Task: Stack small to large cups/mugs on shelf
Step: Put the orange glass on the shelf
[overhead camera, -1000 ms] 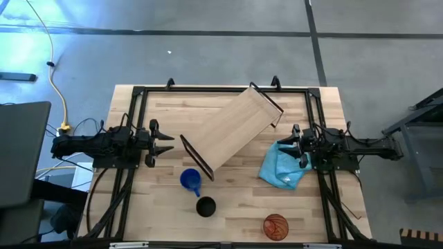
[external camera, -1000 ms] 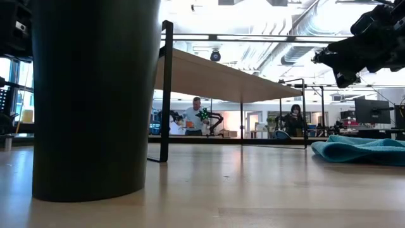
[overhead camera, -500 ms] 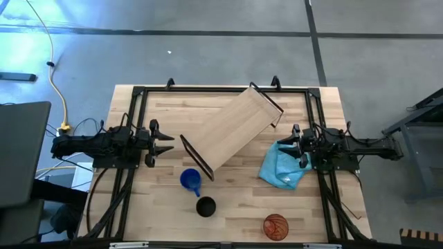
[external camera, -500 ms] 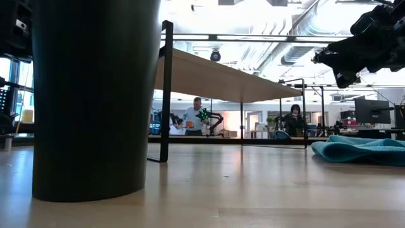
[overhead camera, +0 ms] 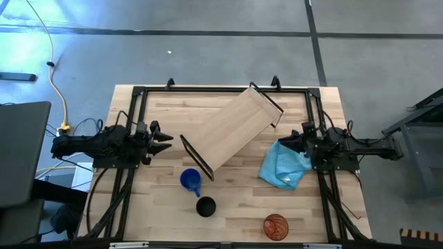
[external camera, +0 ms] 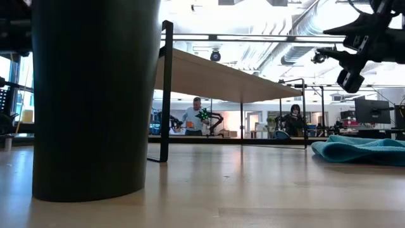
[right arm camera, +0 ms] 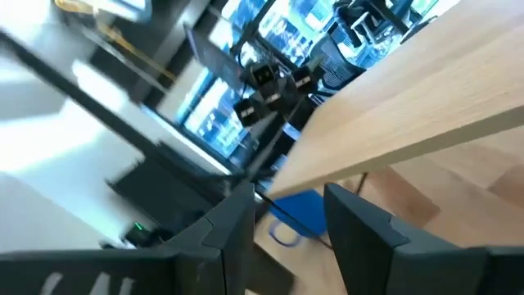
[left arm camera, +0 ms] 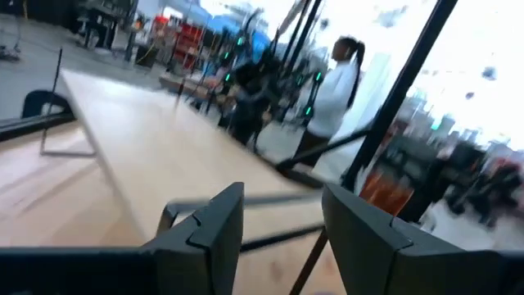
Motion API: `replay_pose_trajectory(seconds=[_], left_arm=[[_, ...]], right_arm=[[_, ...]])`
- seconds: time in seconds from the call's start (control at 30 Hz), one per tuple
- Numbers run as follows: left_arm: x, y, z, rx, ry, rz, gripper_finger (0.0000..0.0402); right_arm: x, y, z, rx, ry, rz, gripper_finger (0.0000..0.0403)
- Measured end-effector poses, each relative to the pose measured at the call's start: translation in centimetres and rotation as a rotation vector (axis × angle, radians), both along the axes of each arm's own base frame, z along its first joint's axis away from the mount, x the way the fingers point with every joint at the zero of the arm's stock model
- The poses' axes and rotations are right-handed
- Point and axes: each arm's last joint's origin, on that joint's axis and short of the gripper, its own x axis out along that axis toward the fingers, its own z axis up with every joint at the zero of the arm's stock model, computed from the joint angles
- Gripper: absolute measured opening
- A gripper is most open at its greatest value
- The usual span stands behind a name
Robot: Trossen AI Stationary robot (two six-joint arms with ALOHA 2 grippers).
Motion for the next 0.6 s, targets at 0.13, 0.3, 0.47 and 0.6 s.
replay_pose_trajectory(seconds=[0.13, 0.3, 0.47, 0.6], left_arm=[[-0.1, 0.0, 0.9, -0.082, -0.108, -0.014, 0.0156], [-0.2, 0.0, 1.3, -0.109, -0.155, -0.020, 0.0156], [-0.2, 0.0, 1.3, -0.110, -0.154, -0.025, 0.0156], [-0.2, -0.1, 1.3, -0.113, -0.148, -0.035, 0.0156]], right_arm=[[0.0, -0.1, -0.1, 0.095, 0.005, -0.013, 0.0140], [0.0, -0.1, -0.2, 0.115, 0.016, -0.025, 0.0140], [0.0, -0.1, -0.3, 0.115, 0.026, -0.026, 0.0140], [0.0, -0.1, -0.3, 0.115, 0.029, -0.025, 0.0140]])
